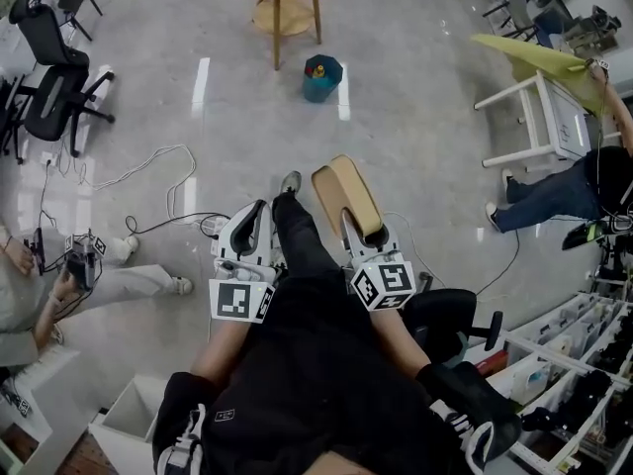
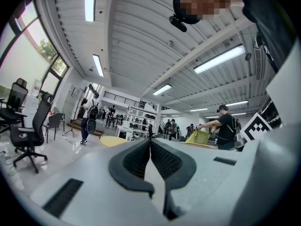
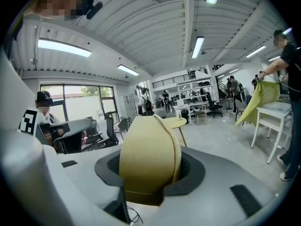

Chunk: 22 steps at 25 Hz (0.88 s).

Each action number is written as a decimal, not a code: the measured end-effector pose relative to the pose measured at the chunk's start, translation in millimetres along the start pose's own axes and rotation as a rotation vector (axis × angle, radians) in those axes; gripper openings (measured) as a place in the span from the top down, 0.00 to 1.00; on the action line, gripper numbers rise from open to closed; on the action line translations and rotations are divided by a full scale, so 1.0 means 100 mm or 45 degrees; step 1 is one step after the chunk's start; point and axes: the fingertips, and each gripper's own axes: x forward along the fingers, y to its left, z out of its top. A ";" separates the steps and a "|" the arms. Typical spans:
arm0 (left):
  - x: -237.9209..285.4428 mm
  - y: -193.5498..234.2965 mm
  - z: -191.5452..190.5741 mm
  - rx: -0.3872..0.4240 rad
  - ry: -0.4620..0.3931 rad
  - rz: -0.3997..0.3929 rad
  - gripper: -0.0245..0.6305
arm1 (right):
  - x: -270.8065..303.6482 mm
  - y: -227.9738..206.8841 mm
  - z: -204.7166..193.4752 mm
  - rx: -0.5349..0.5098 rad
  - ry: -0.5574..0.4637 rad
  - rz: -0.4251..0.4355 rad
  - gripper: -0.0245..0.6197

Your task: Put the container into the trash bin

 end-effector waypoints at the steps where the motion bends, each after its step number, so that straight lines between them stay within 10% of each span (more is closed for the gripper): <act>1: 0.06 0.06 0.00 0.002 0.002 0.006 0.94 | 0.10 -0.01 0.01 0.004 0.000 0.007 0.66; 22: 2.97 1.10 -0.02 0.038 0.190 -0.075 0.94 | 2.87 -1.24 0.83 0.137 0.052 -0.025 0.66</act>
